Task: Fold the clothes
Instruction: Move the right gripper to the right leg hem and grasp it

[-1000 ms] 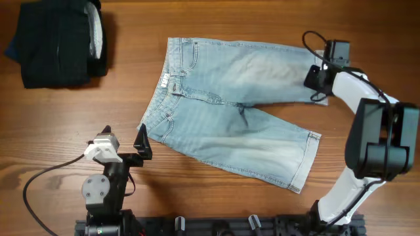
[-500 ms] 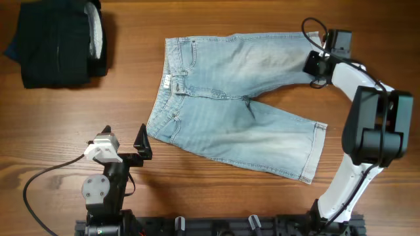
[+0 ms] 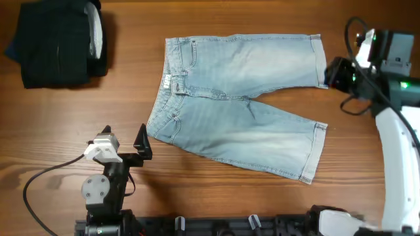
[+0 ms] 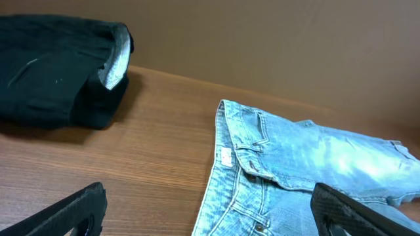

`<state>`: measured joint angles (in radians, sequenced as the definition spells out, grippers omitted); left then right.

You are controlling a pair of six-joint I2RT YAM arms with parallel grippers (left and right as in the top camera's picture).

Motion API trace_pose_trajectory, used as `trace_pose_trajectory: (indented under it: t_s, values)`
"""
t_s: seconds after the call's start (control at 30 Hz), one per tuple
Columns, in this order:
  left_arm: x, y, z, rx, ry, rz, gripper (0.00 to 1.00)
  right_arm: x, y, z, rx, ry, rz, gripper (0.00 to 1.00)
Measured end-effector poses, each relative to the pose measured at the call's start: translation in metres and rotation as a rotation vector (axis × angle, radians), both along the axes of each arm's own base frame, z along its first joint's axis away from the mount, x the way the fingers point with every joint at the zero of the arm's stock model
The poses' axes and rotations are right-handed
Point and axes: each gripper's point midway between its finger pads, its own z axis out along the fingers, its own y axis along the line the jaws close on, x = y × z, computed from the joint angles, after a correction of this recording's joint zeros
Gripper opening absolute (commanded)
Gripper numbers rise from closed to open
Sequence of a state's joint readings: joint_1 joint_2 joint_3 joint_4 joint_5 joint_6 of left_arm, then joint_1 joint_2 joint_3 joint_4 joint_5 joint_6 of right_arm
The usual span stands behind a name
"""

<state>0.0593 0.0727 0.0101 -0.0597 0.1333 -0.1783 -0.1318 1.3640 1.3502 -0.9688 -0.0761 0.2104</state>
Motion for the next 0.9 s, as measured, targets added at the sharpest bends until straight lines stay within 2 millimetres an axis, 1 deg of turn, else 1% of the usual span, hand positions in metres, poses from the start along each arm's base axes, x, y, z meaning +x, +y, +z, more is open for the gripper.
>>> trace_pose_trajectory:
  t_s: [0.03,0.1,0.23,0.27,0.37,0.43,0.5,0.63,0.73,0.9]
  values:
    - [0.000,0.000,0.000,0.000,-0.001,0.000,1.00,-0.010,0.004,-0.003,0.014,0.014,0.014,0.60]
    - [0.000,0.000,0.000,0.000,-0.001,0.000,1.00,-0.025,0.012,-0.010,0.042,0.021,0.035,0.61]
    - [0.000,0.000,0.000,0.000,-0.001,0.000,1.00,-0.071,0.023,-0.040,0.075,0.061,0.048,0.65]
    - [0.000,0.000,0.000,0.000,-0.001,0.000,1.00,-0.080,0.025,-0.051,0.079,0.082,0.048,0.66]
    - [0.000,0.000,0.000,0.000,-0.001,0.000,1.00,-0.110,0.028,-0.103,0.117,0.224,0.008,0.66]
    - [0.000,0.000,0.000,0.000,-0.001,0.000,1.00,-0.125,0.030,-0.130,0.143,0.303,-0.028,0.66]
    - [0.000,0.000,0.000,0.000,-0.001,0.000,1.00,-0.137,0.032,-0.149,0.166,0.368,-0.067,0.65]
    - [0.000,0.000,0.000,0.000,-0.001,0.000,1.00,-0.154,0.034,-0.174,0.205,0.470,-0.162,0.65]
    - [0.000,0.000,0.000,0.000,-0.001,0.000,1.00,-0.168,0.027,-0.193,0.192,0.547,-0.276,0.65]
    - [0.000,0.000,0.000,0.000,-0.001,0.000,1.00,-0.171,0.021,-0.202,0.186,0.586,-0.386,0.63]
